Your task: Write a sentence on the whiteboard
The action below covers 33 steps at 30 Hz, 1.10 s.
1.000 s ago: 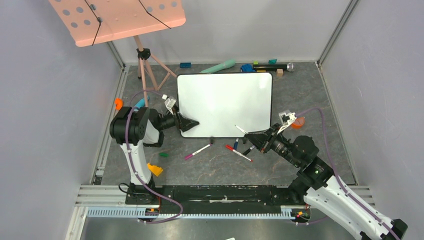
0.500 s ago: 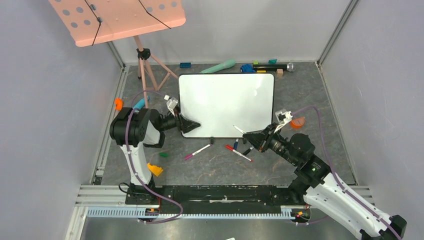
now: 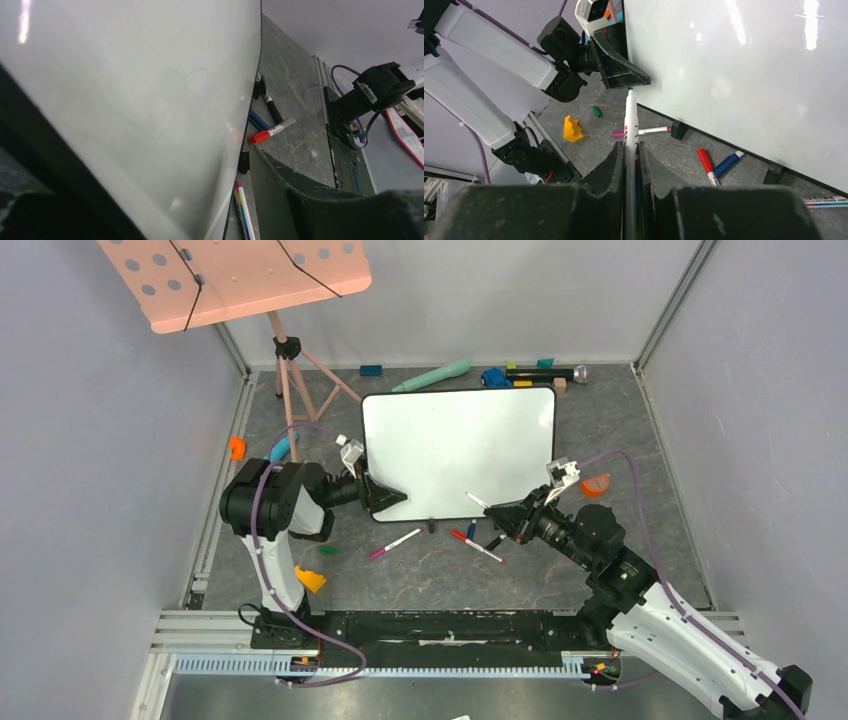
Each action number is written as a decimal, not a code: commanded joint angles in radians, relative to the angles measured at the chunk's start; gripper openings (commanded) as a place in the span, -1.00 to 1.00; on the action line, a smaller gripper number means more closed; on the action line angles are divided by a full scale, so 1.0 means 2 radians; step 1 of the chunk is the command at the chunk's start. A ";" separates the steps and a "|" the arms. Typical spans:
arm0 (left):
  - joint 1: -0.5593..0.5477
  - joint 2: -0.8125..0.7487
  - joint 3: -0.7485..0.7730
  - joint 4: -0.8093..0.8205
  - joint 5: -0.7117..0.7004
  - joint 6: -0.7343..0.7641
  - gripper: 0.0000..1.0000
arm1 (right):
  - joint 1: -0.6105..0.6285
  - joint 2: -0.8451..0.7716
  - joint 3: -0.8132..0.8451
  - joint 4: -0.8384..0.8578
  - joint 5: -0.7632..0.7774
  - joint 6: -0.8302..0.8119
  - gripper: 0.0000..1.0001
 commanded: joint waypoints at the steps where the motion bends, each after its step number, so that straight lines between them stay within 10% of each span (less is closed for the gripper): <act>1: 0.010 -0.014 -0.011 0.040 -0.013 0.037 0.27 | -0.001 0.000 0.025 0.026 -0.006 -0.008 -1.00; 13: 0.035 -0.030 -0.050 0.041 -0.082 0.068 0.55 | -0.001 -0.009 0.028 0.015 -0.001 -0.013 -1.00; 19: 0.036 -0.024 -0.044 0.040 -0.071 0.078 0.27 | -0.001 -0.009 0.028 0.013 -0.001 -0.014 -1.00; 23: 0.035 -0.024 -0.044 0.040 -0.069 0.083 -0.39 | -0.001 -0.010 0.027 0.013 -0.001 -0.014 -1.00; 33: 0.035 -0.024 -0.045 0.040 -0.054 0.069 -0.47 | -0.001 -0.013 0.024 0.013 0.000 -0.014 -1.00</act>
